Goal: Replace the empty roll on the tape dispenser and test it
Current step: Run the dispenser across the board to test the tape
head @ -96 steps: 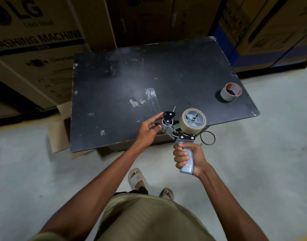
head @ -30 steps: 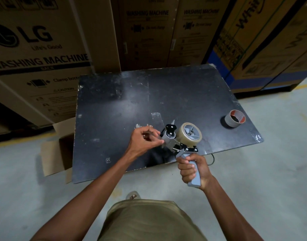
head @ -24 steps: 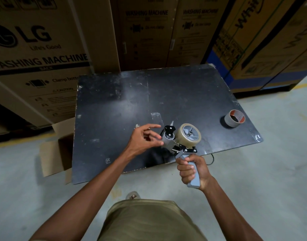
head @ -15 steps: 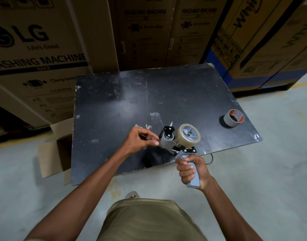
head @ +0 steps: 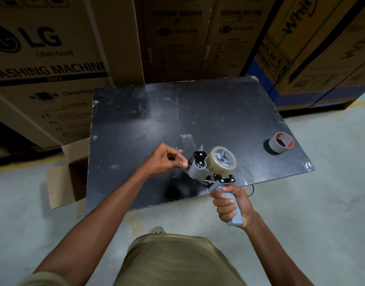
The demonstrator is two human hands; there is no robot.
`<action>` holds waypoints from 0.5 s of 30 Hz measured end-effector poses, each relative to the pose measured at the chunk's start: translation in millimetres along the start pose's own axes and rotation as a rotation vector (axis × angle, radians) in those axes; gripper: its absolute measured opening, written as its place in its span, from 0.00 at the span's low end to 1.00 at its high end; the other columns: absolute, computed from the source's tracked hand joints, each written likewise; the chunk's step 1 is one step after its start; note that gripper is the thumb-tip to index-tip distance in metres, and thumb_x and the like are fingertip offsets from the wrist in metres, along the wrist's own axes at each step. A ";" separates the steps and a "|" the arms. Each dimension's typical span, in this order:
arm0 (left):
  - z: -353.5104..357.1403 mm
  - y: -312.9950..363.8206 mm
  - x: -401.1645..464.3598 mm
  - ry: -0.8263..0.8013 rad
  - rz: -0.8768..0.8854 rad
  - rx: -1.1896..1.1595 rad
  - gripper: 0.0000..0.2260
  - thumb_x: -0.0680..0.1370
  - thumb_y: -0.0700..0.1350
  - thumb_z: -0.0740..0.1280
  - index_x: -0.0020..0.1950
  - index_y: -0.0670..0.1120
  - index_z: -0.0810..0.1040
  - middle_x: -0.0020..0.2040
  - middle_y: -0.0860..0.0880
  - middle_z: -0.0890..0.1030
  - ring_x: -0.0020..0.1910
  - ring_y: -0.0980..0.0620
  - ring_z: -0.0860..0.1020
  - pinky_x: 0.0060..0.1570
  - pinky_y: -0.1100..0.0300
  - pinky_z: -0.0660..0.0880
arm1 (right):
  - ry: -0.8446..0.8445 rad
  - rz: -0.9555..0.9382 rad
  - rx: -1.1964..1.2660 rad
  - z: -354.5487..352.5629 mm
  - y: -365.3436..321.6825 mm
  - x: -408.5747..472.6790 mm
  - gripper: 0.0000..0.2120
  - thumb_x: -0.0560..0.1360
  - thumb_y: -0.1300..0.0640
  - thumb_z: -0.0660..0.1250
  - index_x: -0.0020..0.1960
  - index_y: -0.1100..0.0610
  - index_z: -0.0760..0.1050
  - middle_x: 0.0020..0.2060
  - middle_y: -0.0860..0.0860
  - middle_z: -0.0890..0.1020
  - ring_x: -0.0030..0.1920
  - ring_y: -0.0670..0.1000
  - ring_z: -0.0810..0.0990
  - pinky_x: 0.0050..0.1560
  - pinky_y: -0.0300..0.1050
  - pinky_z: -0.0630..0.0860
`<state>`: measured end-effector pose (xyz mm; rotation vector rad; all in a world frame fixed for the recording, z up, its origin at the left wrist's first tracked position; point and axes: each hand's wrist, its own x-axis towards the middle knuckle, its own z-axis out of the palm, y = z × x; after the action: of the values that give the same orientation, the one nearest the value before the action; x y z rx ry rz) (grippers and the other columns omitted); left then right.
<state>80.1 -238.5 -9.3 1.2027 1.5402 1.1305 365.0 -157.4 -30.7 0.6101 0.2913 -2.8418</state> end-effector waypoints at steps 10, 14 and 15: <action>-18.6 15.7 5.8 -0.135 0.054 0.005 0.07 0.69 0.35 0.79 0.44 0.43 0.87 0.36 0.49 0.86 0.36 0.60 0.82 0.42 0.70 0.75 | -0.051 0.024 -0.046 8.4 -0.6 -5.5 0.09 0.79 0.54 0.61 0.43 0.58 0.72 0.27 0.47 0.68 0.24 0.43 0.65 0.26 0.34 0.67; -39.5 12.3 4.4 -0.104 0.036 -0.005 0.08 0.68 0.35 0.79 0.42 0.47 0.87 0.37 0.49 0.87 0.37 0.57 0.83 0.41 0.66 0.78 | -0.041 0.031 -0.101 6.3 -0.1 -11.7 0.10 0.79 0.53 0.60 0.43 0.57 0.72 0.27 0.46 0.67 0.24 0.43 0.65 0.26 0.34 0.66; -46.0 12.7 5.8 -0.101 0.027 -0.008 0.09 0.69 0.34 0.79 0.41 0.47 0.87 0.37 0.50 0.87 0.37 0.57 0.83 0.41 0.66 0.78 | -0.050 0.031 -0.102 4.8 1.3 -13.5 0.10 0.79 0.53 0.59 0.43 0.57 0.73 0.28 0.46 0.67 0.24 0.43 0.65 0.26 0.34 0.66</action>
<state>37.5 -237.9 12.9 1.2599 1.4456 1.0758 375.5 -157.4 -20.9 0.5177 0.4122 -2.7877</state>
